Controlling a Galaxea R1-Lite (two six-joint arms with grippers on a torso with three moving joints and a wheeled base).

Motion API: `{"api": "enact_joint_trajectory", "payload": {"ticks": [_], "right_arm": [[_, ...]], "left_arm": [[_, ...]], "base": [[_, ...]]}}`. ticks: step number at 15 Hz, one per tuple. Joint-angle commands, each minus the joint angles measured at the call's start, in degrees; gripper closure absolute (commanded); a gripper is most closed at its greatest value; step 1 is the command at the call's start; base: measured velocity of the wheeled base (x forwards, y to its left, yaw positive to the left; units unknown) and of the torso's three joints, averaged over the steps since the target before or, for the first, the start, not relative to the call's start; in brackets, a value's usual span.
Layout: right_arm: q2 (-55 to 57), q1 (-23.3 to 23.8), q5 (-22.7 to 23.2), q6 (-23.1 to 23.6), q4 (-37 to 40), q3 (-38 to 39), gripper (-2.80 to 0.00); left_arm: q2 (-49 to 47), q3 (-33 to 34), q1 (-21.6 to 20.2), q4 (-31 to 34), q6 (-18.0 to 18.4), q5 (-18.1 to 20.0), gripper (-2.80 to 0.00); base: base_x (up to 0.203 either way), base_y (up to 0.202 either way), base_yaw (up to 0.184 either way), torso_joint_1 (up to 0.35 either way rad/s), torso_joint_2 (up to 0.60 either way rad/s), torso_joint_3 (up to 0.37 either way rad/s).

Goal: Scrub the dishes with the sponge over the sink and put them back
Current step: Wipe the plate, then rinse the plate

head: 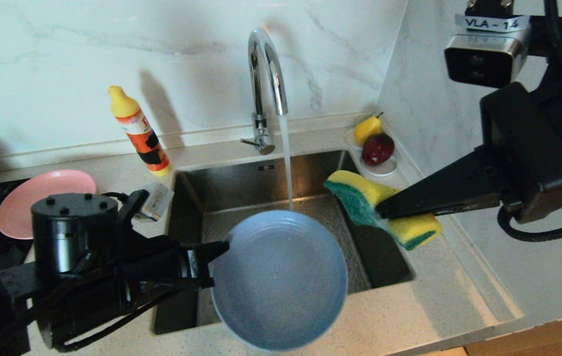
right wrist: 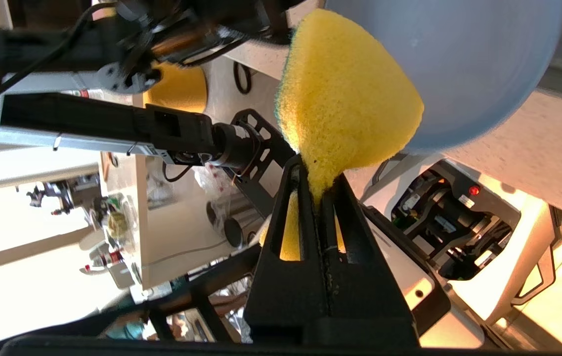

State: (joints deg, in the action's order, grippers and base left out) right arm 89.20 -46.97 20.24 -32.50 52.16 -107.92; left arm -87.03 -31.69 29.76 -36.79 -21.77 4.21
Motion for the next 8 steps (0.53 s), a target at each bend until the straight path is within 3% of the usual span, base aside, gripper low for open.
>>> {"api": "enact_joint_trajectory", "payload": {"ticks": [1,4,8], "right_arm": [[-2.1,2.0,0.8,-0.5,0.0,1.1,0.0],[-1.9,2.4,1.4,-0.6,0.1,2.8,0.0],[-2.3,2.7,2.4,-0.8,0.3,4.2,0.0]], "left_arm": [[-6.7,-4.7,-0.9,-0.3,-1.4,-0.2,0.0],[-11.7,-9.3,-1.3,-0.9,-4.5,-2.7,0.0],[-19.0,-12.6,-1.9,-8.8,-6.9,-6.7,0.0]], "base": [[0.0,0.0,0.0,0.0,0.0,0.0],[0.0,0.0,0.0,0.0,0.0,0.0],[0.0,0.0,0.0,0.0,0.0,0.0]]}}
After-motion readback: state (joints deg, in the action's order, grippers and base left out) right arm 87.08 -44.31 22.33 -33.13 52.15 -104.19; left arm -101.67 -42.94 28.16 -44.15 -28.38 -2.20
